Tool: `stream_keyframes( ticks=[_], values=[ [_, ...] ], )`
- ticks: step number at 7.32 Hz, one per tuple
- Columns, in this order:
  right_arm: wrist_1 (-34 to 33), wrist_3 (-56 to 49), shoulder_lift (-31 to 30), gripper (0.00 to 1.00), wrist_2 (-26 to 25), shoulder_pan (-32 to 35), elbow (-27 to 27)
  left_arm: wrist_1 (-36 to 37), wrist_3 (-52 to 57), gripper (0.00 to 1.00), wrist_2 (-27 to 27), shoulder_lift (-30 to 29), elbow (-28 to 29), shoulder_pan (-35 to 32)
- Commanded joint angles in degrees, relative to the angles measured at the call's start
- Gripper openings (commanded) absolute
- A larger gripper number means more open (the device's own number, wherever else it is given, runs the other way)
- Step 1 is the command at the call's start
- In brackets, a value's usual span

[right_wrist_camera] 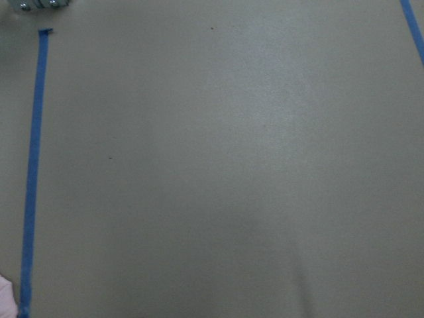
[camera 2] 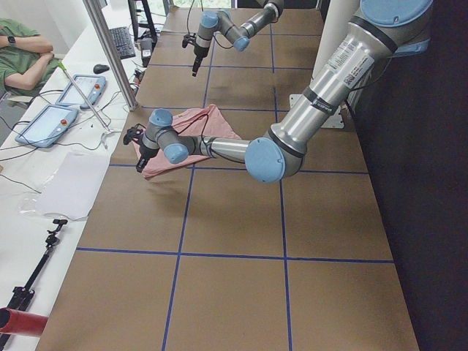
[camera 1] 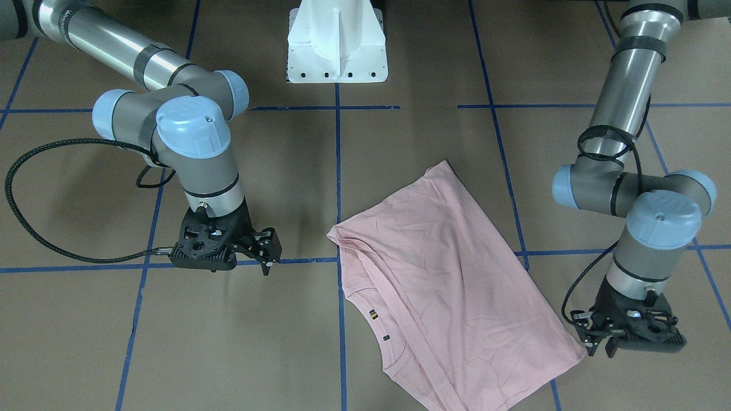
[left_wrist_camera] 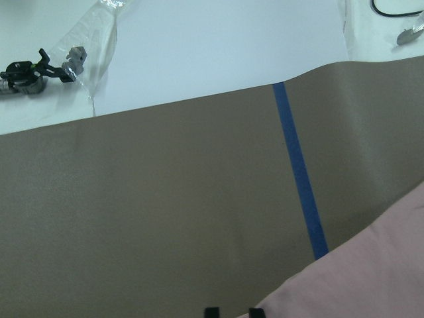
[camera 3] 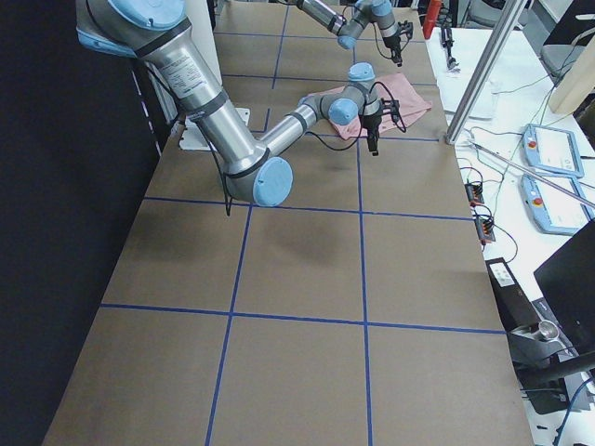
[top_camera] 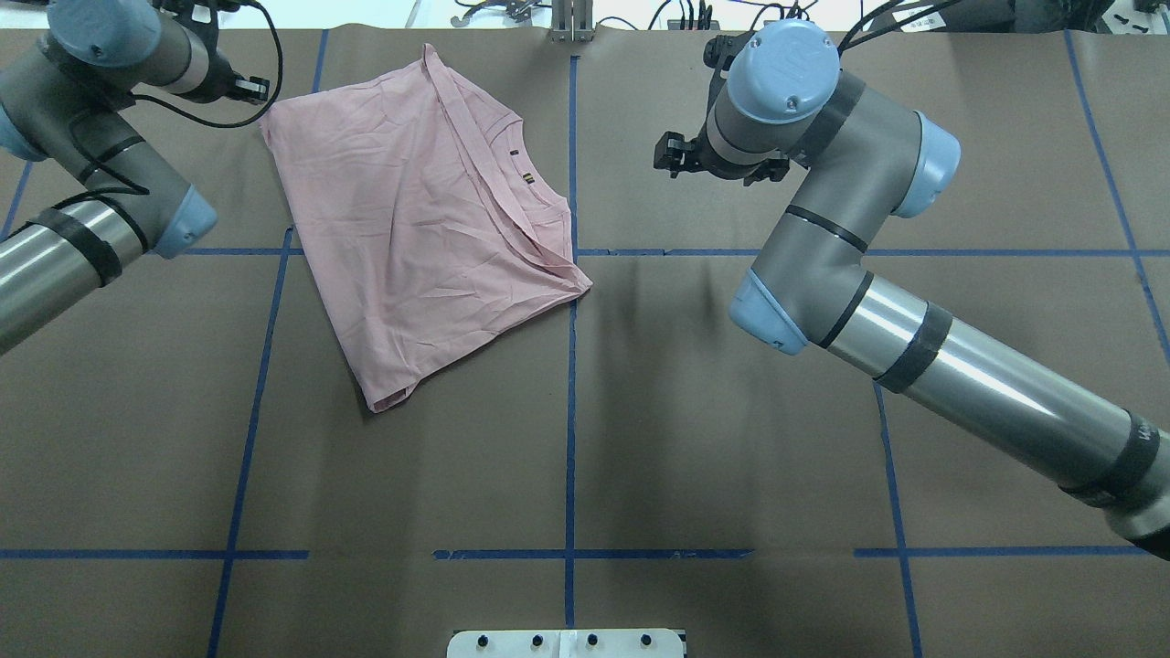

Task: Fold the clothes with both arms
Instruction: 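Drag the folded shirt with the left gripper toward the far corner, then reach the right gripper over the folded shirt to its collar edge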

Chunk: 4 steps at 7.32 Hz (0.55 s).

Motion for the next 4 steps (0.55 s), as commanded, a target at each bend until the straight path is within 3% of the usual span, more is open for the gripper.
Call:
stream_keyframes(
  ticks=[1,3,4],
  values=[
    [5.1,9.0,8.0,0.77,-0.6,-2.7,-9.0,-0.2,2.9,1.0,-6.1,4.0,-5.7,-1.9],
    [8.3,10.8,16.5,0.72,-5.7,-6.3,-20.2,-0.1,2.5,1.0,-6.1,4.1,-6.6,-2.0],
    [8.4,11.7,18.1,0.66,-6.6,-7.5,-22.4,-0.1,2.5,1.0,-6.1,4.1,-6.6,-1.9]
  ],
)
